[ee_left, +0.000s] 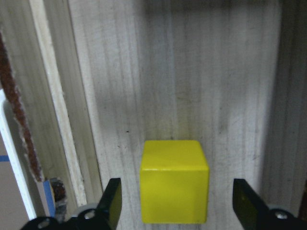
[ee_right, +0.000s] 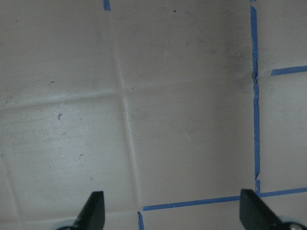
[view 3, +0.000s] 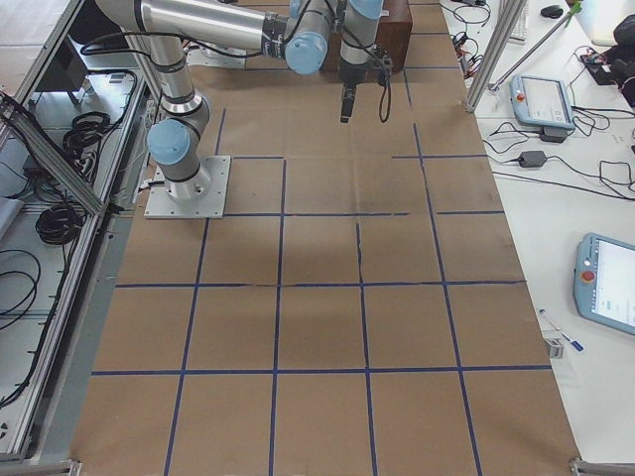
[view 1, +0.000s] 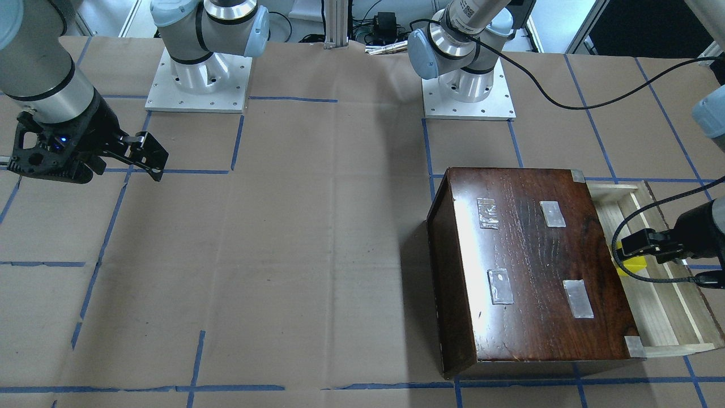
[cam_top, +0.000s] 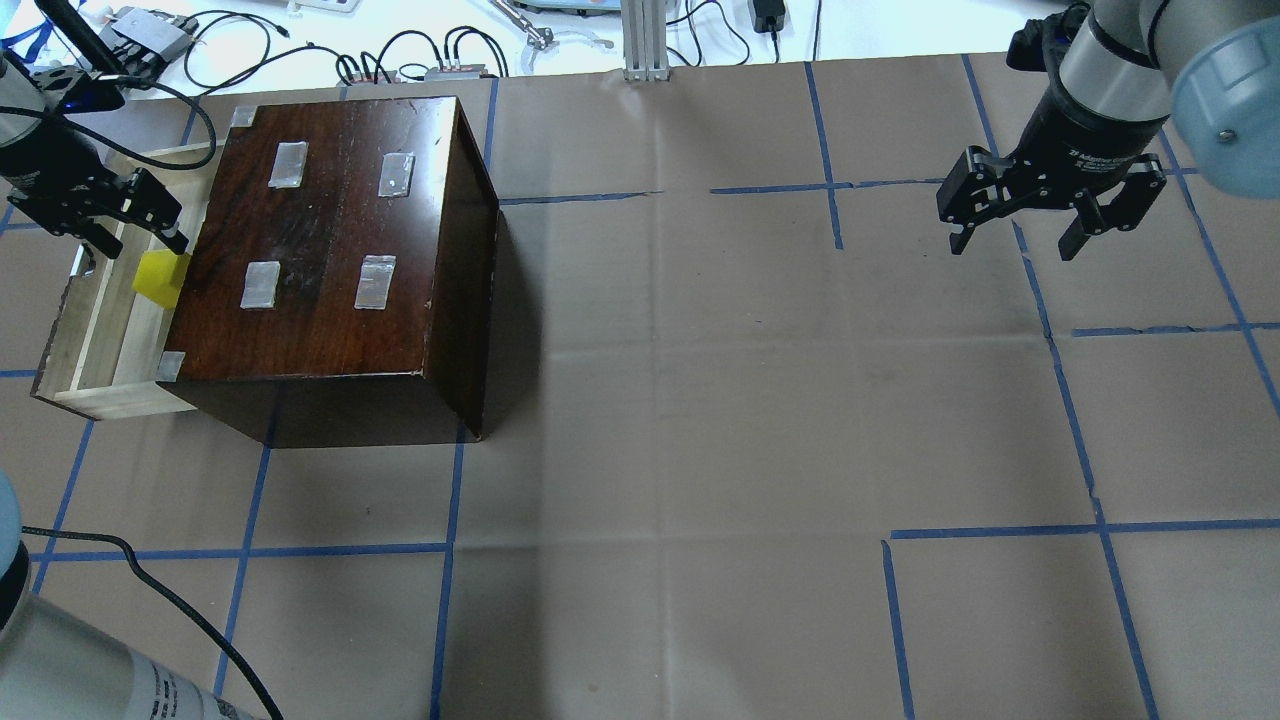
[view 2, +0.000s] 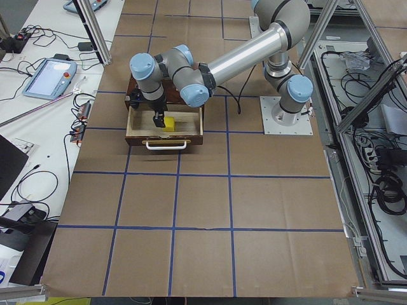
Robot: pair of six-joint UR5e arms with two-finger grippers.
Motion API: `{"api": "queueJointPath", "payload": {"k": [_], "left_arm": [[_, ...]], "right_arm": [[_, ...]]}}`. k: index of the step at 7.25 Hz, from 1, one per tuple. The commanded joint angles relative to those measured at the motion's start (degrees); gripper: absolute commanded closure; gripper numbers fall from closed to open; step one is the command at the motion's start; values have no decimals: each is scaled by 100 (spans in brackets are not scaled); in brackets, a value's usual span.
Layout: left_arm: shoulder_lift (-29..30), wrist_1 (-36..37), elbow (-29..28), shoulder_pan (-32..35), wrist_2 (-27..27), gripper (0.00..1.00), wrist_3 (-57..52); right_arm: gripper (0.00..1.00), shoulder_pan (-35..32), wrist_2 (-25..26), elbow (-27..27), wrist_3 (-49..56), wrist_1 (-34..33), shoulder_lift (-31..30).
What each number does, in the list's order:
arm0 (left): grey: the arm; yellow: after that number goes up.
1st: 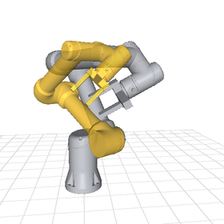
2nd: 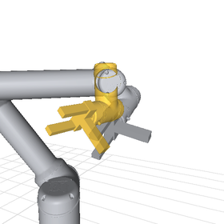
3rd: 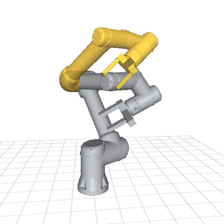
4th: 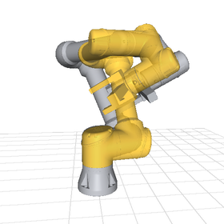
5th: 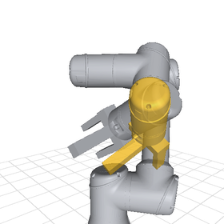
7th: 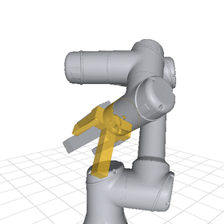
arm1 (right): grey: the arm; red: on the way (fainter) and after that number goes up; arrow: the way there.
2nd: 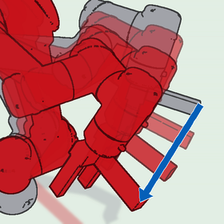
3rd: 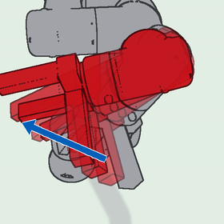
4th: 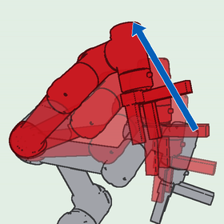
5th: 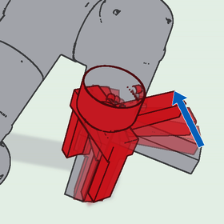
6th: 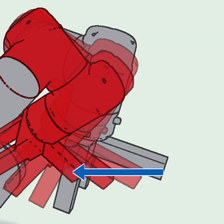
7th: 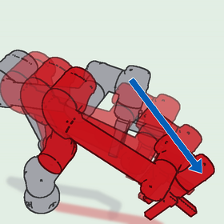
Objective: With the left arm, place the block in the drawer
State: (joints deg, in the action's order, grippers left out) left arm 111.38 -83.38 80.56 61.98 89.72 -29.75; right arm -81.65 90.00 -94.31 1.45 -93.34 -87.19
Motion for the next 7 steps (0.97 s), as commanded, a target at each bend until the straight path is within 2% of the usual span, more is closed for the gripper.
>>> {"api": "queueJointPath", "payload": {"k": [1,2,4,7], "left_arm": [[-570,-204,135,68,19,1,345],[-799,-553,205,268,10,1,713],[-1266,-671,346,1171,28,1,1442],[-1399,-880,347,2209,-7,1,2601]], "right_arm": [[0,0,0,0,4,0,0],[0,0,0,0,-5,0,0],[0,0,0,0,-5,0,0],[0,0,0,0,-5,0,0]]}}
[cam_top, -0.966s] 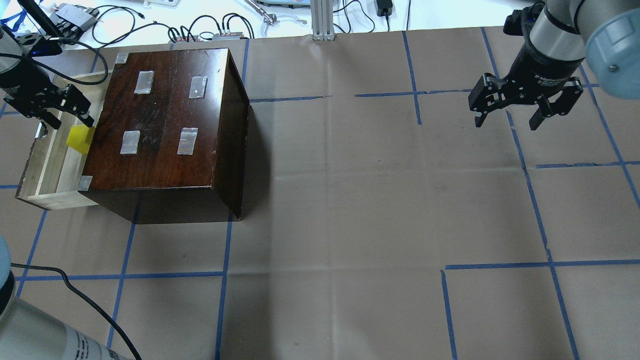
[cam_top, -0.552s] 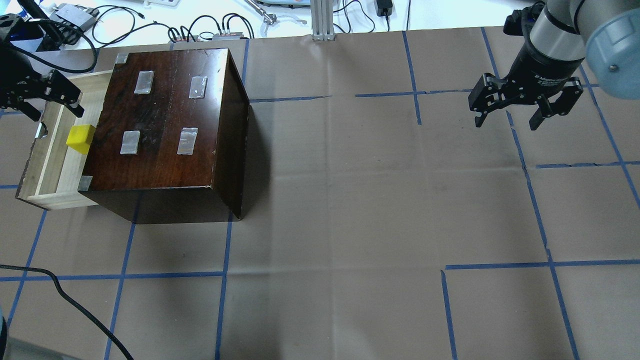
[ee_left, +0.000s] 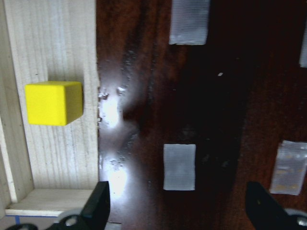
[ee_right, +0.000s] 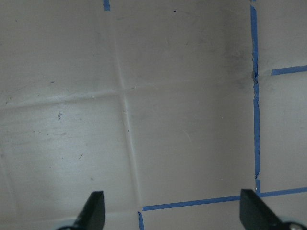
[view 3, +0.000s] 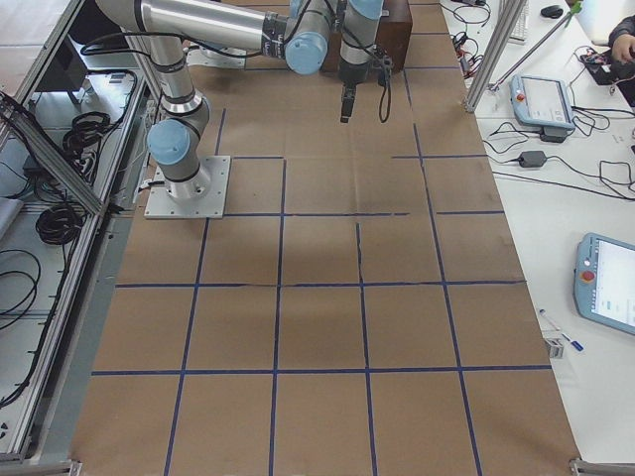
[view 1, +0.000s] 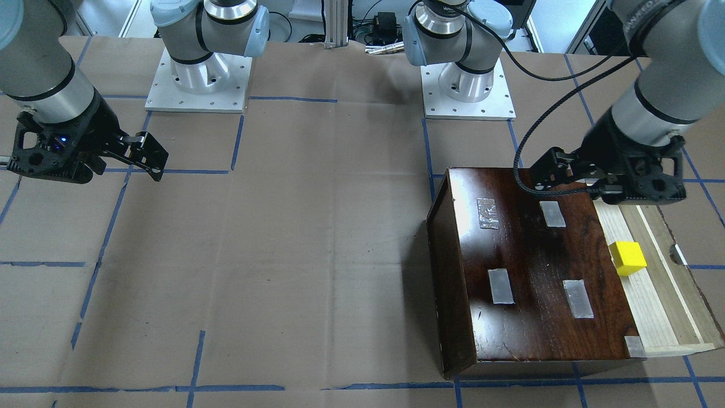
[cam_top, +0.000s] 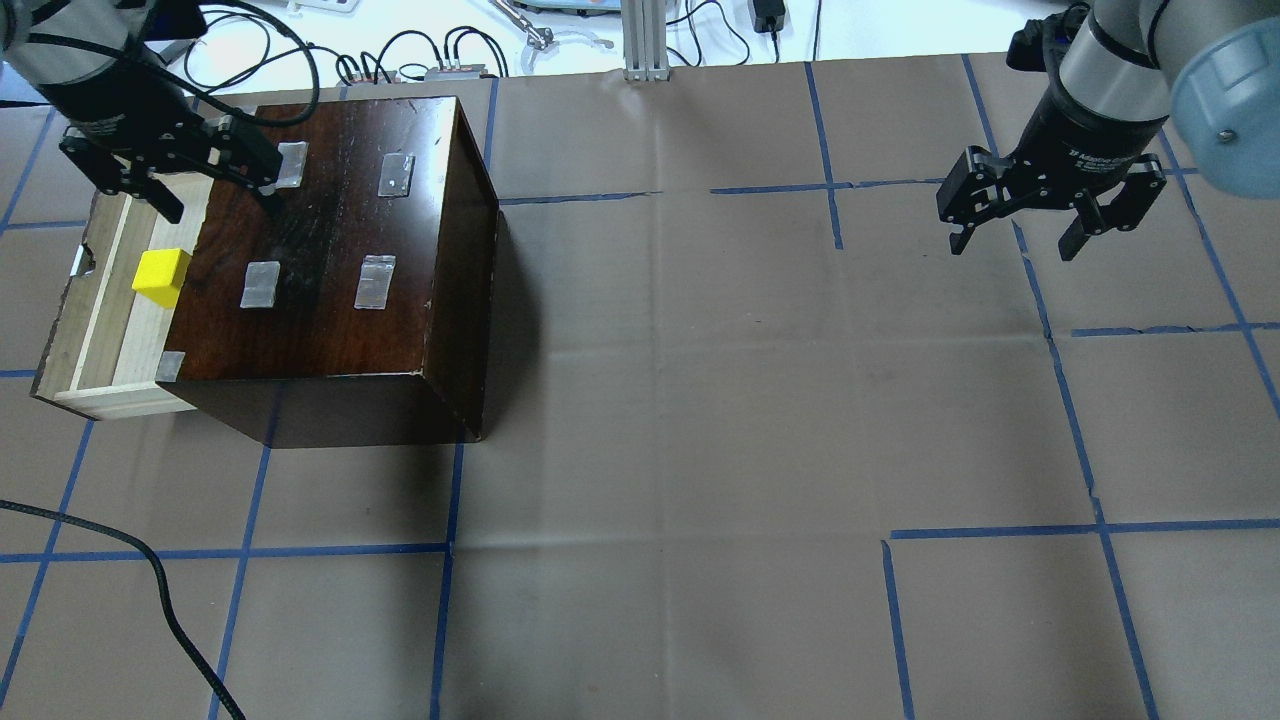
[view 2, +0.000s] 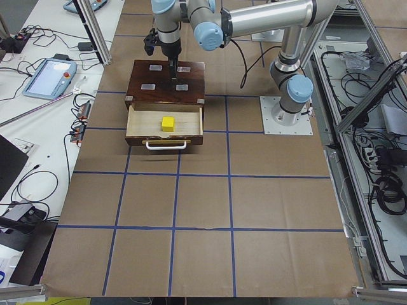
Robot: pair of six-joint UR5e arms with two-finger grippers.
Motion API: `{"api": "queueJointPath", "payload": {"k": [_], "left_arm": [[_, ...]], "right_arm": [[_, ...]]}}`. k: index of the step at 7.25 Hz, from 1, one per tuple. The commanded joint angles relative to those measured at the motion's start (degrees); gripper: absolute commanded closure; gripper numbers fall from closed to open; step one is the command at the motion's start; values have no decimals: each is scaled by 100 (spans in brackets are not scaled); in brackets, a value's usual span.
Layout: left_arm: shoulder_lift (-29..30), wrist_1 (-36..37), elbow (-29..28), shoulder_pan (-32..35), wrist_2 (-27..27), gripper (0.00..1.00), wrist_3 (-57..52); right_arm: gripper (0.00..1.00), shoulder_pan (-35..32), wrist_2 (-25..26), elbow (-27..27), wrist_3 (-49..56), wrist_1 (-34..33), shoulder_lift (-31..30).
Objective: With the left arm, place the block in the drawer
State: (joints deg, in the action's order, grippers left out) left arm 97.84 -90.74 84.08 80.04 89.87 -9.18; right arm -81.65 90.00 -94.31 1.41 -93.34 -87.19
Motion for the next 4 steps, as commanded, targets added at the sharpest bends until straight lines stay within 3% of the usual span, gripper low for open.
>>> {"api": "queueJointPath", "payload": {"k": [1,4], "left_arm": [[-80,-155,3,746,21,1,802],[-116,-129,56,899,13,1,857]], "right_arm": [[0,0,0,0,0,0,0],[0,0,0,0,0,0,0]]}}
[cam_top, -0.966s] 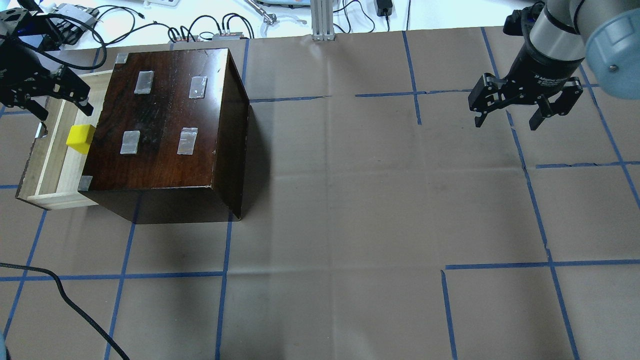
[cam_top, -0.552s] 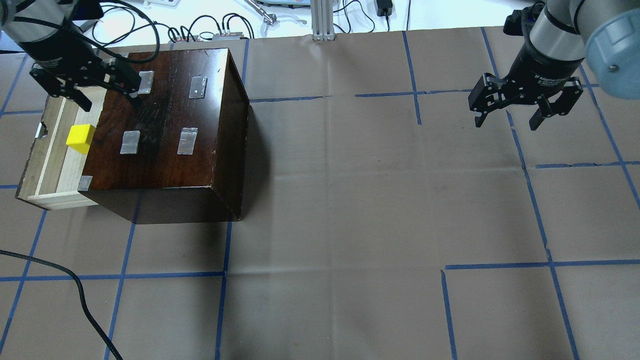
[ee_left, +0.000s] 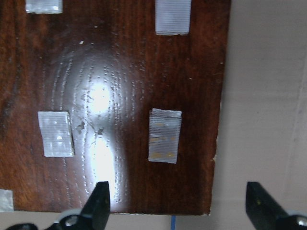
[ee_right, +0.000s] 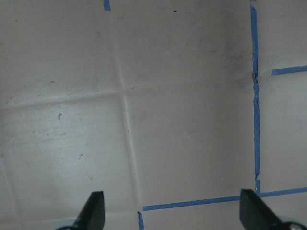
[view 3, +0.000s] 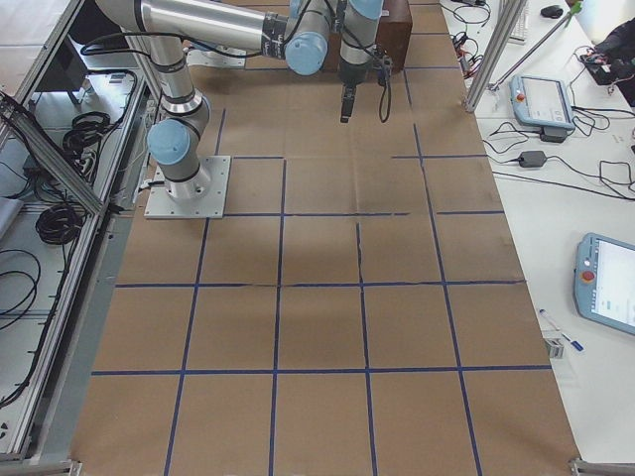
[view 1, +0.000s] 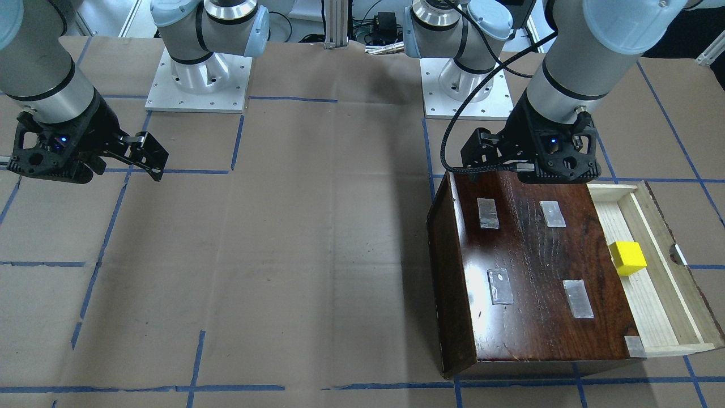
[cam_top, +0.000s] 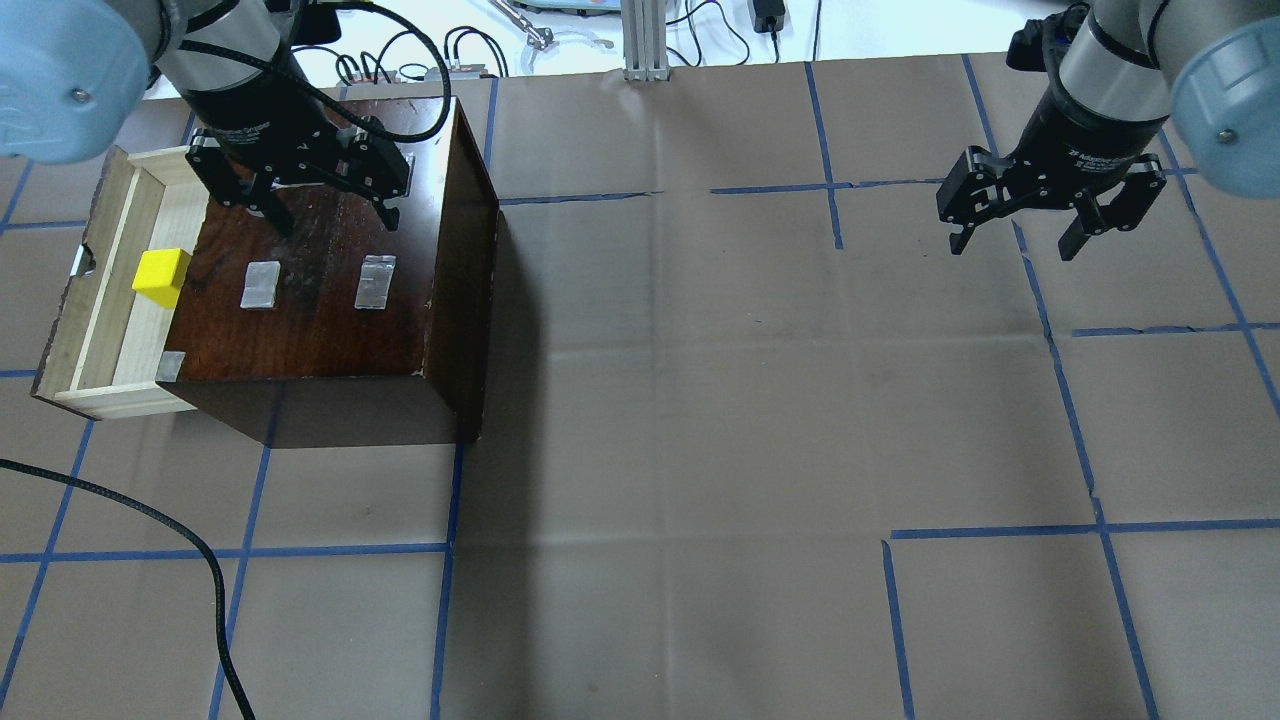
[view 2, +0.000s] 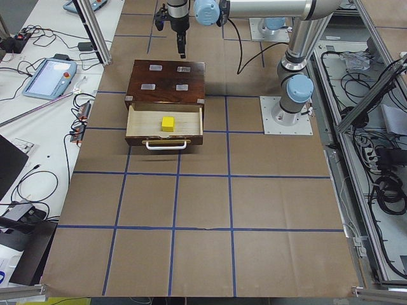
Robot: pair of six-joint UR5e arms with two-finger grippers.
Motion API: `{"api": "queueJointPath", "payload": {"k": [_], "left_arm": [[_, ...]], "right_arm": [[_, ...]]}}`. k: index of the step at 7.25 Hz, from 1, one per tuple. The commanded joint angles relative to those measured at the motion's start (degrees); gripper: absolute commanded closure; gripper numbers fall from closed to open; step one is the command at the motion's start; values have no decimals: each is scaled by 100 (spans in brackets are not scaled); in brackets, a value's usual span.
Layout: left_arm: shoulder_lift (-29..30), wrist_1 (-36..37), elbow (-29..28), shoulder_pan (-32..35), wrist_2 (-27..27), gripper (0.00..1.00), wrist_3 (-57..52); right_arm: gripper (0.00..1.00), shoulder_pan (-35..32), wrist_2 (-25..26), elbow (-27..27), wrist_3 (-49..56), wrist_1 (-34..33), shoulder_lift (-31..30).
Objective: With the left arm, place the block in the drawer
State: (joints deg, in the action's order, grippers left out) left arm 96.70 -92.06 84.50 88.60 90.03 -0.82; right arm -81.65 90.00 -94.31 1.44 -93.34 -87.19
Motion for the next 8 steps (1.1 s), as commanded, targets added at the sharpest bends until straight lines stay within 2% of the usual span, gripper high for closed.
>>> {"api": "queueJointPath", "payload": {"k": [1,8], "left_arm": [[-11,13,5,43,-3,1,20],[60,39,5,43,-29,1,12]], "right_arm": [[0,0,0,0,5,0,0],[0,0,0,0,5,0,0]]}}
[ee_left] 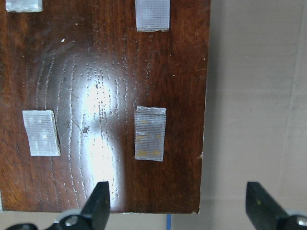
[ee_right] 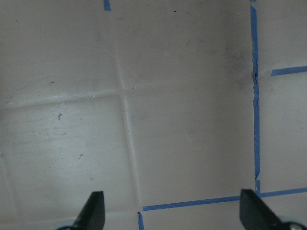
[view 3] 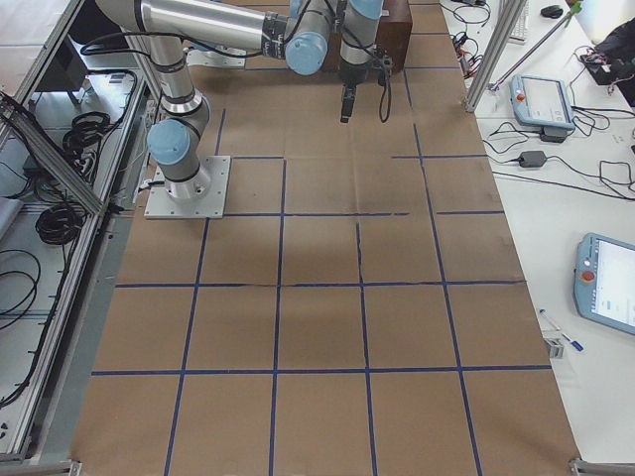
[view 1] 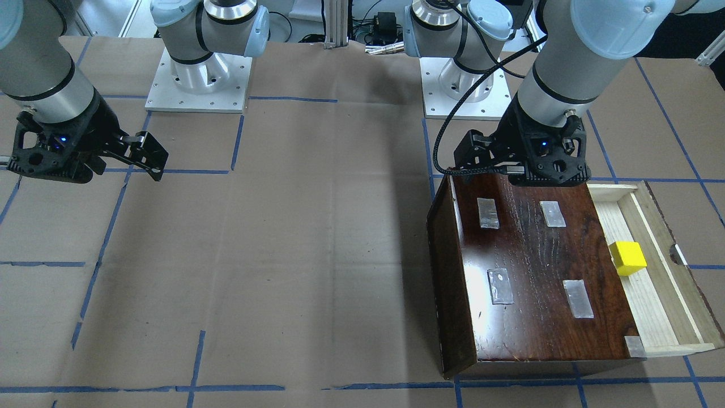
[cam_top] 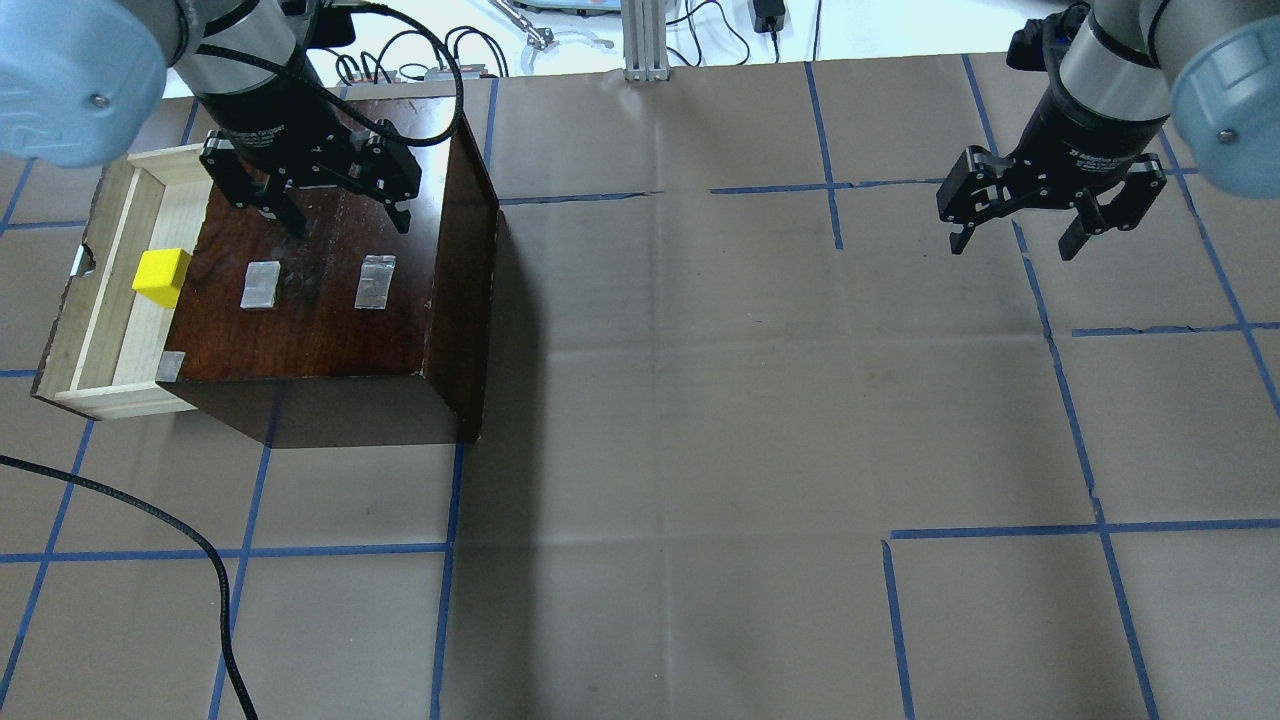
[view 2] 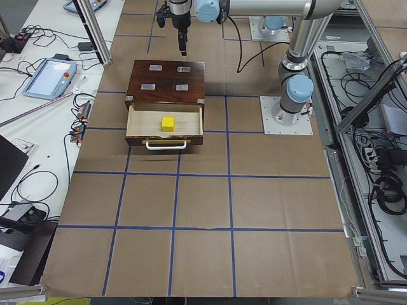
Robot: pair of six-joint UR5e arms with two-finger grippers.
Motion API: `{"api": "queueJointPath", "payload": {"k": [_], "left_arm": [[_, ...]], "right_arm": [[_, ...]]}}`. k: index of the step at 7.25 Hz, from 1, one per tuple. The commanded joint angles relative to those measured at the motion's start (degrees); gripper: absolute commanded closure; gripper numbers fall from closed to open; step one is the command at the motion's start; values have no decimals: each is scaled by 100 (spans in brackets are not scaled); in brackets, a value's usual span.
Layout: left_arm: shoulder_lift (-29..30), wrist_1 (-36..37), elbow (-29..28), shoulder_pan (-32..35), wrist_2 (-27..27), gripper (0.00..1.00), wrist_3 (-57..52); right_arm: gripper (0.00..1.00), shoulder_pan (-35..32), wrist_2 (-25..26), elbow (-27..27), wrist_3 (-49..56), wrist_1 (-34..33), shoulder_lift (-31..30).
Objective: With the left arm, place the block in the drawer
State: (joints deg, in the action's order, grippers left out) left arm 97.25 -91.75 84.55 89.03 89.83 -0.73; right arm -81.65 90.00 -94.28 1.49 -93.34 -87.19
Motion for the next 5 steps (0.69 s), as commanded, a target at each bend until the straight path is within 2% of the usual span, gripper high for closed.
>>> {"api": "queueJointPath", "payload": {"k": [1,5], "left_arm": [[22,17,0,0,-10,1,-6],[-22,17,-17,-9,8,1,-15]], "right_arm": [[0,0,0,-2,0,0,0],[0,0,0,6,0,0,0]]}}
